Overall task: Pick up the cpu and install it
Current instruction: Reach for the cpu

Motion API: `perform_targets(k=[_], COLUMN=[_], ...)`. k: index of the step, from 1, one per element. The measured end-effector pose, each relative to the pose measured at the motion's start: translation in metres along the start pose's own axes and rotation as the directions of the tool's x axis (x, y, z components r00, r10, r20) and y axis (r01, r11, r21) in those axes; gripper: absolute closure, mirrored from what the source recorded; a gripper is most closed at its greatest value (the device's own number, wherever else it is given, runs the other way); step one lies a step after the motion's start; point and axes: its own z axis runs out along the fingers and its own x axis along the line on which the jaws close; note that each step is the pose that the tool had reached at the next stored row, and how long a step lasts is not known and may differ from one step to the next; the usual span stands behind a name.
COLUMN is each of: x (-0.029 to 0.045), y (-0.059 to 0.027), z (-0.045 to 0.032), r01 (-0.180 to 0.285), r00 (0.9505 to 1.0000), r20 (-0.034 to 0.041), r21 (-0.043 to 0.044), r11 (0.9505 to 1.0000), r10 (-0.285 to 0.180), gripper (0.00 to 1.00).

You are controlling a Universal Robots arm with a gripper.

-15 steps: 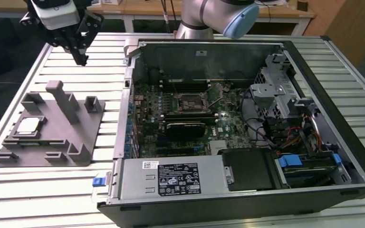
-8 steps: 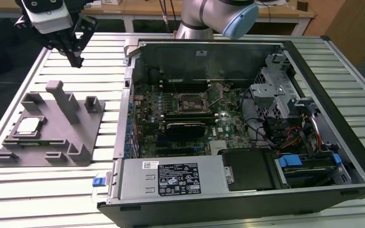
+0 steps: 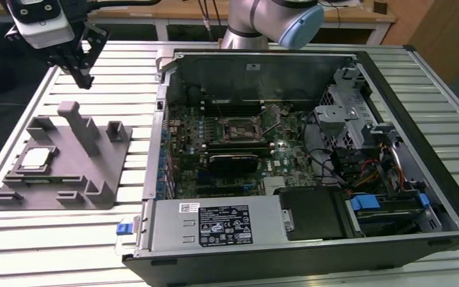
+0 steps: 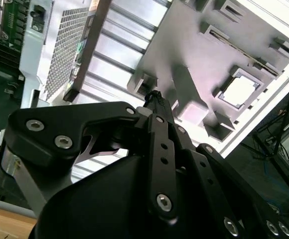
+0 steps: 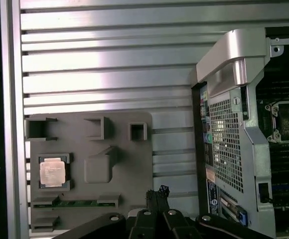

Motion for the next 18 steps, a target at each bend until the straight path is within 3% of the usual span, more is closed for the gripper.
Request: perform_targets(k=[18], x=[0.0410], y=[-0.0084], z=[0.0124], r01=[0.000], r00=[1.0000], r20=[0.0000], r21=[0.0000], r11=[1.0000], r10=[0.000], gripper=[0.89])
